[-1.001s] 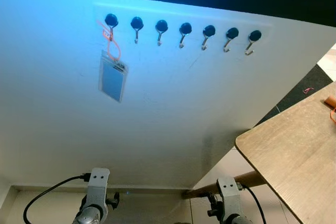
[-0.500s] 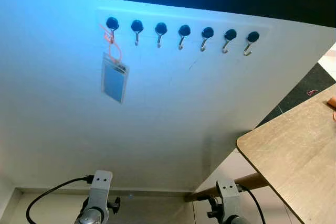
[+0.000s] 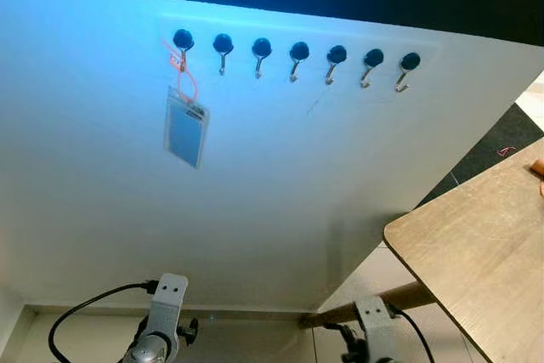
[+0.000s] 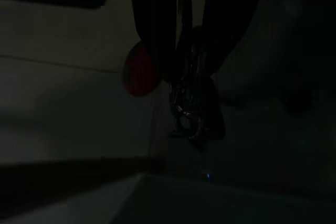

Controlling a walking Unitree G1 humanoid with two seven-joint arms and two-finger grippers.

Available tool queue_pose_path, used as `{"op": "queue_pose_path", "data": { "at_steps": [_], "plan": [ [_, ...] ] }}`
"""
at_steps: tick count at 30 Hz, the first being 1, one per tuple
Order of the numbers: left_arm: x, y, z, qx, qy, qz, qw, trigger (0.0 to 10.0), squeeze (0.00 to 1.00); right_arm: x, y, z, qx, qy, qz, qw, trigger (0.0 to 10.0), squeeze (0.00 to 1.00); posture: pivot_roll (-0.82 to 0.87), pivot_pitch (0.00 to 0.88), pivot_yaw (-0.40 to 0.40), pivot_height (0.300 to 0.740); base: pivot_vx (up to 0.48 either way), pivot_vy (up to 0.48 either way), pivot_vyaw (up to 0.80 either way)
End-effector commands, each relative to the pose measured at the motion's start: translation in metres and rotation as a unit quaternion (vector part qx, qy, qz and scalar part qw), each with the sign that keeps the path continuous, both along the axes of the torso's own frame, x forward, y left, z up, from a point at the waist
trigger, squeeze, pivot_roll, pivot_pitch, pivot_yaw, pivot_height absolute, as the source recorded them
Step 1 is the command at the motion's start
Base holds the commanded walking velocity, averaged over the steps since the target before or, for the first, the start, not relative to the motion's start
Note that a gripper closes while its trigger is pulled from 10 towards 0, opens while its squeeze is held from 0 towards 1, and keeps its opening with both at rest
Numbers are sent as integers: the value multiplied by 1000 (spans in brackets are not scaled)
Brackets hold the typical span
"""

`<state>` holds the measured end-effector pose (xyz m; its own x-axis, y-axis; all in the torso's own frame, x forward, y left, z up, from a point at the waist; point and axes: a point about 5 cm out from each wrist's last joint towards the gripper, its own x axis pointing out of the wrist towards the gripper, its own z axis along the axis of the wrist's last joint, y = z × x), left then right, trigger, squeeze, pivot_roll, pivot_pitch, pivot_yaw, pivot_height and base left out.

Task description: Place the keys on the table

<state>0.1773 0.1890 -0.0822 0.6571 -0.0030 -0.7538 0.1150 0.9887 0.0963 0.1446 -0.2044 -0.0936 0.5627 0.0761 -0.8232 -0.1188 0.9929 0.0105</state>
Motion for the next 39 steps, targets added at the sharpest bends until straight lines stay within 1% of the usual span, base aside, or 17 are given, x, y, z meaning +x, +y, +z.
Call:
{"op": "queue_pose_path", "data": {
  "at_steps": [1, 9, 10, 12, 16, 17, 18, 19, 20, 26, 30, 35, 39],
  "plan": [
    [1, -2, -1, 0, 6, -1, 1000, 10000, 0, 1, -1, 1, 0, -4, -4, 1000, 10000, 0, 84, 0, -121, 740, 0, 0, 0],
    [3, -2, 0, 2, 4, 0, 1000, 10000, 0, 6, 9, 0, -1, -1, 0, 1000, 10000, 0, 92, 0, -122, 740, 0, 0, 0],
    [4, -1, 1, 2, 3, 0, 1000, 10000, 0, 11, 14, 1, 2, -2, 1, 1000, 10000, 0, 96, 0, -116, 740, 0, 0, 0],
    [4, -1, 1, 3, 3, -1, 1000, 10000, 0, 15, 20, 2, 6, -5, 1, 1000, 10000, 0, 98, 0, -113, 740, 0, 0, 0],
    [4, 0, 1, 4, 3, -3, 1000, 10000, 0, 17, 25, 2, 10, -6, 1, 1000, 10000, 0, 99, 0, -111, 740, 0, 0, 0],
    [5, 1, 2, 6, 2, -3, 1000, 10000, 0, 17, 29, 1, 13, -7, 0, 1000, 10000, 0, 101, 0, -110, 740, 0, 0, 0],
    [6, 1, 2, 6, -1, -2, 1000, 10000, 0, 16, 33, 1, 16, -7, -2, 1000, 10000, 0, 103, 0, -108, 740, 0, 0, -544],
    [6, 1, 2, 6, -1, -2, 1000, 10000, 0, 16, 33, 1, 16, -7, -2, 1000, 10000, 0, 103, 0, -108, 740, 0, 0, -544],
    [6, 2, 2, 7, -2, -1, 1000, 10000, 0, 15, 37, 0, 18, -6, -1, 1000, 10000, 0, 107, 0, -108, 740, 0, 0, -800],
    [3, 2, 1, 7, -1, 0, 1000, 10000, 0, 11, 44, -2, 19, -1, 3, 1000, 10000, 0, 99, 0, -112, 740, 0, 0, -800],
    [2, 2, 1, 7, 1, 0, 1000, 10000, 0, 11, 45, -2, 17, 0, 6, 1000, 10000, 0, 98, 0, -114, 740, 0, 0, -800],
    [1, 2, 0, 6, 2, 2, 1000, 10000, 0, 12, 37, -1, 13, 1, 11, 1000, 10000, 0, 96, 0, -119, 740, 0, 0, -800],
    [0, 3, 0, 4, 2, 8, 1000, 10000, 0, 7, 20, -1, 5, 5, 13, 1000, 10000, 0, 96, 0, -124, 740, 0, 0, -800]
  ]
}}
